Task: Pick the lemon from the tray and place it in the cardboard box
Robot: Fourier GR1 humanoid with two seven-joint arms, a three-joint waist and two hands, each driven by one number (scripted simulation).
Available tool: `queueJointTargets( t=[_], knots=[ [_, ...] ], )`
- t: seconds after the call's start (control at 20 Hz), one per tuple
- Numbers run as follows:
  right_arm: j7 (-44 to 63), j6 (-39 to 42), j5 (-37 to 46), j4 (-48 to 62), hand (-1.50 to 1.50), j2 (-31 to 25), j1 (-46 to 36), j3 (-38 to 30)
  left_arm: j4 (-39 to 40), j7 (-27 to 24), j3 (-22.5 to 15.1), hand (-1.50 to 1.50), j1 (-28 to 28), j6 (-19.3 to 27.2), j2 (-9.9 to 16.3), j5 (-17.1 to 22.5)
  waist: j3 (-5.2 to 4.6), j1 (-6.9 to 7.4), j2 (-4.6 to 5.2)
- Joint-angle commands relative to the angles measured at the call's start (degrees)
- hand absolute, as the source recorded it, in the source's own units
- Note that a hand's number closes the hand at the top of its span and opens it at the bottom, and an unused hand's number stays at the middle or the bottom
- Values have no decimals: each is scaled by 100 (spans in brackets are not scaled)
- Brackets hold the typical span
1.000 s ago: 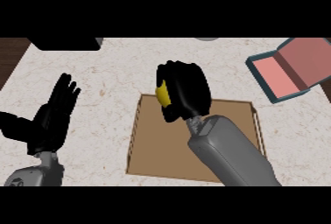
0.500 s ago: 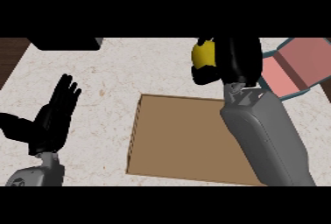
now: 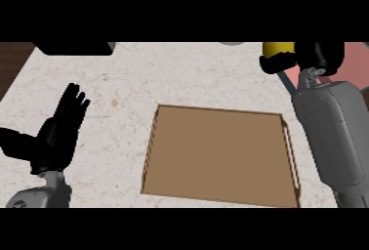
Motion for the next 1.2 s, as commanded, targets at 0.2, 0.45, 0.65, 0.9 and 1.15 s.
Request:
queueJointTargets(
  t=[0.2, 0.45, 0.65, 0.9, 1.15],
  knots=[
    [-949, -775, 325, 1957, 150, -748, -441, -530, 233, -325, 9, 0, 129, -161, -19, 20, -1, 86, 34],
    [-1711, -1214, 336, 3279, 150, -1148, -764, -807, -183, -50, -322, 0, 189, 59, -241, -189, 4, 136, 41],
    [-1792, -868, 741, 4096, 150, -1319, -807, -511, 290, 49, -8, 0, -358, -82, 43, -22, 2, 179, 97],
    [-1715, 225, 805, 5102, -150, -1630, -843, -500, -239, 297, -200, 0, -176, -16, -97, -2, 11, 285, 104],
    [-2700, -849, 369, 5616, -150, -1616, -830, -1050, 99, 8, -184, 0, -298, -5, -108, -131, 15, 208, 112]
  ],
)
